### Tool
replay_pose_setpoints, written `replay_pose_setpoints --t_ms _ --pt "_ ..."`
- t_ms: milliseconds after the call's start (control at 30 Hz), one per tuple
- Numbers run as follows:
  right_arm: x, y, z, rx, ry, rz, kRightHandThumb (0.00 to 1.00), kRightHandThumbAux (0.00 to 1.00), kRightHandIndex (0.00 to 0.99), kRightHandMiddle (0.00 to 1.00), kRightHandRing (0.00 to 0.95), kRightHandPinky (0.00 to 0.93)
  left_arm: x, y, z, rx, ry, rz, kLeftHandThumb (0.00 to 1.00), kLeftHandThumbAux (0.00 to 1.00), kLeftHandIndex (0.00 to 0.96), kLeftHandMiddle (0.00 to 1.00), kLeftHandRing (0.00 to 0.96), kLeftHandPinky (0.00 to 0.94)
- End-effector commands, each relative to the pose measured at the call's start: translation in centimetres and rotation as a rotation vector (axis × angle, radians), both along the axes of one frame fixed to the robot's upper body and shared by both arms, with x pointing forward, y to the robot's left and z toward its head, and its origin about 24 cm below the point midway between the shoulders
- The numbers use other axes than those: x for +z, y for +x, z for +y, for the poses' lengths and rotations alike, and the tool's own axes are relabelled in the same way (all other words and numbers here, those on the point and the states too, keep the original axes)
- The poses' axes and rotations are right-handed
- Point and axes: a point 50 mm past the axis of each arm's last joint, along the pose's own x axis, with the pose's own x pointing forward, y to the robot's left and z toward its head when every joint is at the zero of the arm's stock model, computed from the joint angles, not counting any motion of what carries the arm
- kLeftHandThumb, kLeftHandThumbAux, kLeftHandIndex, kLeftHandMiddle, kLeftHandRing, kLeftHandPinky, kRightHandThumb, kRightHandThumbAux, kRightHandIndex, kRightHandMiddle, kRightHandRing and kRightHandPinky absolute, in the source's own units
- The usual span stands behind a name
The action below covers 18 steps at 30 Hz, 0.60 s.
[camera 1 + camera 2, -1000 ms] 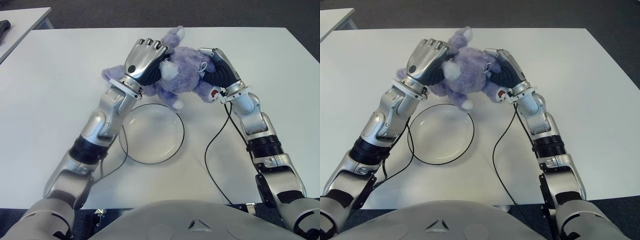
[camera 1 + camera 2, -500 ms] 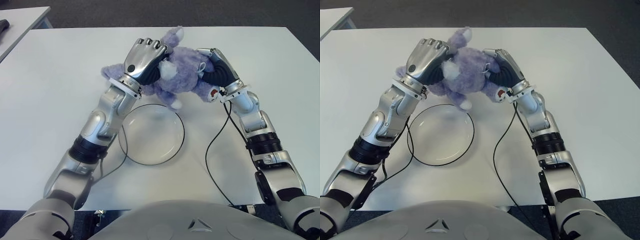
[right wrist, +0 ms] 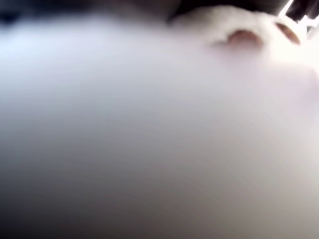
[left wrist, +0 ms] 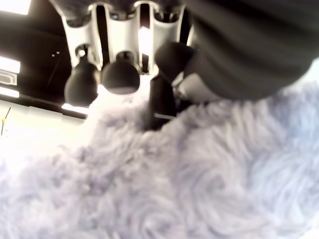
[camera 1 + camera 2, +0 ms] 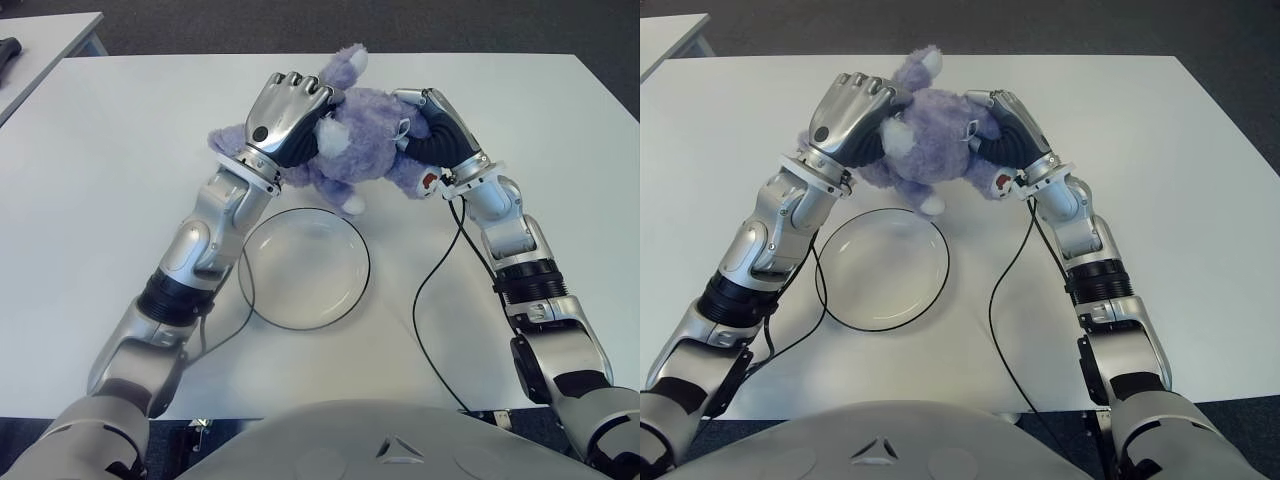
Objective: Put the doll into the plate.
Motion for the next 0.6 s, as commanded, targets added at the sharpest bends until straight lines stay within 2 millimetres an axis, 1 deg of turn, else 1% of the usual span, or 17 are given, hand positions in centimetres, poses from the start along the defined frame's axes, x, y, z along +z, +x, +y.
replay_pose_setpoints --t_ms 33,300,600 --pt "0.95 -0.29 1.45 0.073 0.004 -0.039 0.716 0.712 0.440 0.862 0.870 0.876 -0.54 -0.21 -0.97 -0.046 0.044 0.026 0.852 0.666 0.402 0.552 0.840 0.846" --pt "1.09 0.02 1.67 0.074 0.008 -0.049 0.717 0.712 0.440 0.859 0.867 0.872 -0.45 -0.14 -0.99 -0.032 0.056 0.039 0.852 0.667 0.400 0.548 0.837 0.837" --pt "1.77 0.00 2.10 0.086 0.026 -0.077 0.719 0.711 0.440 0.858 0.866 0.874 0.13 -0.26 -0.69 -0.024 0.062 0.016 0.852 0.666 0.402 0.550 0.837 0.843"
